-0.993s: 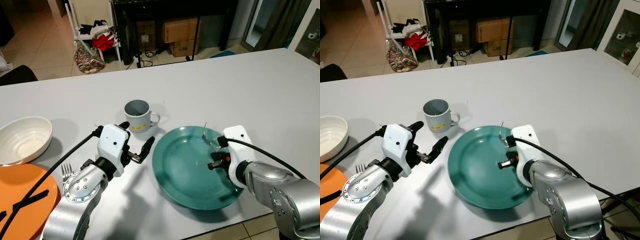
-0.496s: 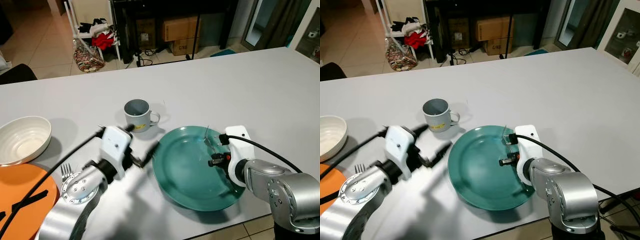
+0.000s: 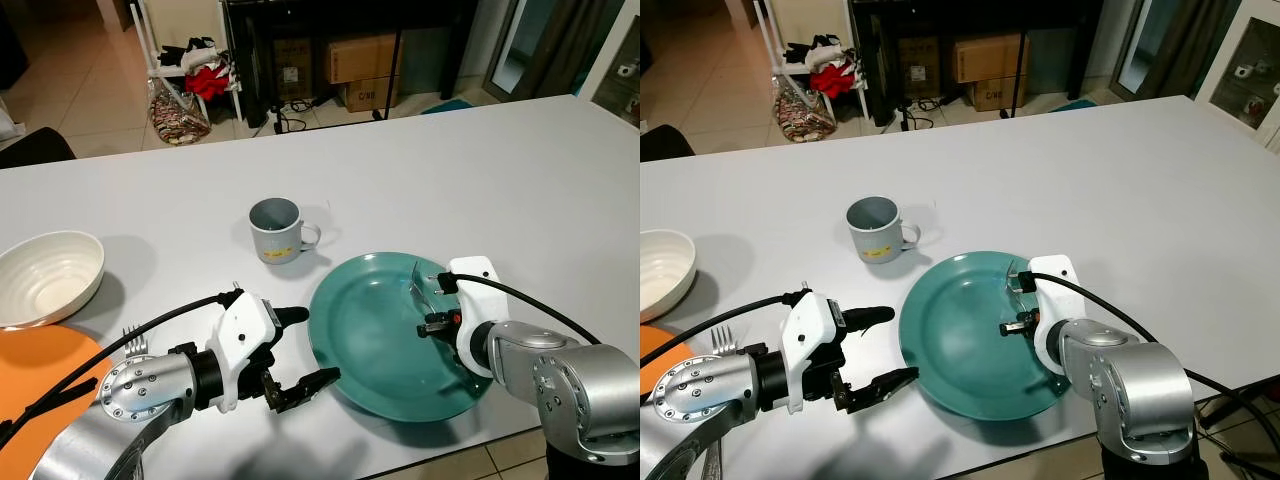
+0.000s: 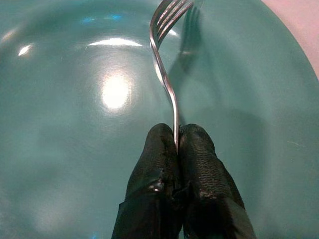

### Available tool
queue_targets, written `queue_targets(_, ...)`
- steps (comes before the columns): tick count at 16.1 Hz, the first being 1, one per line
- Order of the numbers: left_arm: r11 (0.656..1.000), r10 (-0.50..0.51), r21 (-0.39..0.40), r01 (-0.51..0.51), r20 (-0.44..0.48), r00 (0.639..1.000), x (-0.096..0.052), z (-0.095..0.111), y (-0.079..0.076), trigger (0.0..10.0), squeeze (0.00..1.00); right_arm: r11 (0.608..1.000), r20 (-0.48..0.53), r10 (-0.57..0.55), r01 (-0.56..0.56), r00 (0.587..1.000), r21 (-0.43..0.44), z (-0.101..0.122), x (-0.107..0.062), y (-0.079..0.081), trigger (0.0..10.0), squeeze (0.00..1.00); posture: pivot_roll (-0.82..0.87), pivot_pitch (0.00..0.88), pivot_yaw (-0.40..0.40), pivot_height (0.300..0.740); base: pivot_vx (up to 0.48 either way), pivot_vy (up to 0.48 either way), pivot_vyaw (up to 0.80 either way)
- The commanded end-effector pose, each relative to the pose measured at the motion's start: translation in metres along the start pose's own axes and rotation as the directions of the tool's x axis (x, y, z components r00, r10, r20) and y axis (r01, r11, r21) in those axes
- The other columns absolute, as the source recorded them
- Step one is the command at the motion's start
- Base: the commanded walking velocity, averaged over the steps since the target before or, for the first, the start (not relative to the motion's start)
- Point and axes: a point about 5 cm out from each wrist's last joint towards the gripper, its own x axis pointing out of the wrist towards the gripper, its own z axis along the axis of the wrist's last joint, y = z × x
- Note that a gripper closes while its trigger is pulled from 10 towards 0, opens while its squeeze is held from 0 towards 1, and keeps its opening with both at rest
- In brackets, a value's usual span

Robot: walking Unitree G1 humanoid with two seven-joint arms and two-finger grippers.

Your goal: Setting the table

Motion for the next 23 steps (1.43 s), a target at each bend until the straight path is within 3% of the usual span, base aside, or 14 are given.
queue_targets(1,1.000,-0.008,0.017,0.008,0.000,1.000,-0.001,0.004,0.002,10.0,0.00,1.000,-0.016,-0.025,0.025,1.000,0.005,0.000,0.001,-0.002,10.0,0.00,0.05,0.000,0.029,0.740,0.000,0.000,0.00)
queue_targets(3,1.000,-0.016,0.016,0.016,-0.002,1.000,-0.001,0.003,0.001,10.0,0.00,0.999,-0.023,-0.034,0.035,0.999,0.006,-0.001,0.002,-0.003,10.0,0.00,0.06,0.000,0.028,0.740,0.000,0.000,0.00)
queue_targets(4,1.000,-0.016,0.016,0.016,-0.001,1.000,-0.001,0.003,0.002,10.0,0.00,0.999,-0.025,-0.036,0.036,0.999,0.007,-0.001,0.003,-0.004,10.0,0.08,0.06,0.000,0.028,0.740,0.000,0.000,0.00)
queue_targets(5,1.000,-0.009,0.017,0.009,0.001,1.000,-0.001,0.003,0.002,10.0,0.00,0.999,-0.027,-0.036,0.036,0.999,0.011,-0.001,0.003,-0.004,10.0,0.96,0.06,0.000,0.027,0.740,0.000,0.000,0.00)
queue_targets(6,1.000,-0.001,0.019,0.001,0.002,1.000,-0.001,0.003,0.003,10.0,0.00,0.999,-0.027,-0.037,0.037,0.999,0.013,-0.001,0.003,-0.004,10.0,1.00,0.06,0.000,0.027,0.740,0.000,0.000,0.00)
queue_targets(12,0.998,0.053,0.033,-0.054,0.024,0.998,0.000,0.006,0.009,10.0,0.00,0.998,0.018,-0.056,0.056,0.998,0.016,0.008,-0.002,-0.006,10.0,1.00,0.06,0.000,0.033,0.740,0.000,0.000,0.00)
queue_targets(17,0.986,0.167,-0.001,-0.168,0.113,0.979,-0.004,0.020,0.023,10.0,0.00,0.997,0.191,-0.077,0.079,0.978,-0.001,0.029,-0.029,-0.014,10.0,1.00,0.05,0.000,0.045,0.740,0.000,0.000,0.00)
queue_targets(19,0.947,0.321,-0.041,-0.319,0.148,0.935,0.002,0.022,0.031,10.0,0.00,0.998,0.386,-0.042,0.053,0.922,-0.019,0.041,-0.041,-0.008,10.0,1.00,0.05,0.000,0.063,0.740,0.000,0.000,0.00)
queue_targets(20,0.928,0.373,-0.063,-0.367,0.156,0.915,0.005,0.021,0.031,10.0,0.00,0.998,0.452,-0.021,0.046,0.892,-0.045,0.040,-0.044,-0.003,10.0,0.42,0.04,0.000,0.070,0.740,0.000,0.000,0.00)
queue_targets(21,0.912,0.410,-0.082,-0.402,0.156,0.899,0.008,0.019,0.029,10.0,0.00,0.994,0.497,-0.016,0.069,0.868,-0.088,0.036,-0.047,-0.001,10.0,0.00,0.05,0.000,0.077,0.740,0.000,0.000,0.00)
queue_targets(22,0.897,0.442,-0.102,-0.431,0.156,0.883,0.010,0.019,0.025,10.0,0.00,0.998,0.547,0.002,0.036,0.837,-0.060,0.030,-0.050,0.000,10.0,0.00,0.04,0.000,0.080,0.740,0.000,0.000,0.00)
queue_targets(23,0.887,0.460,-0.120,-0.445,0.162,0.873,0.011,0.019,0.024,10.0,0.00,0.999,0.568,0.018,0.008,0.823,-0.043,0.027,-0.052,0.000,10.0,0.28,0.05,0.000,0.082,0.740,0.000,0.000,0.00)
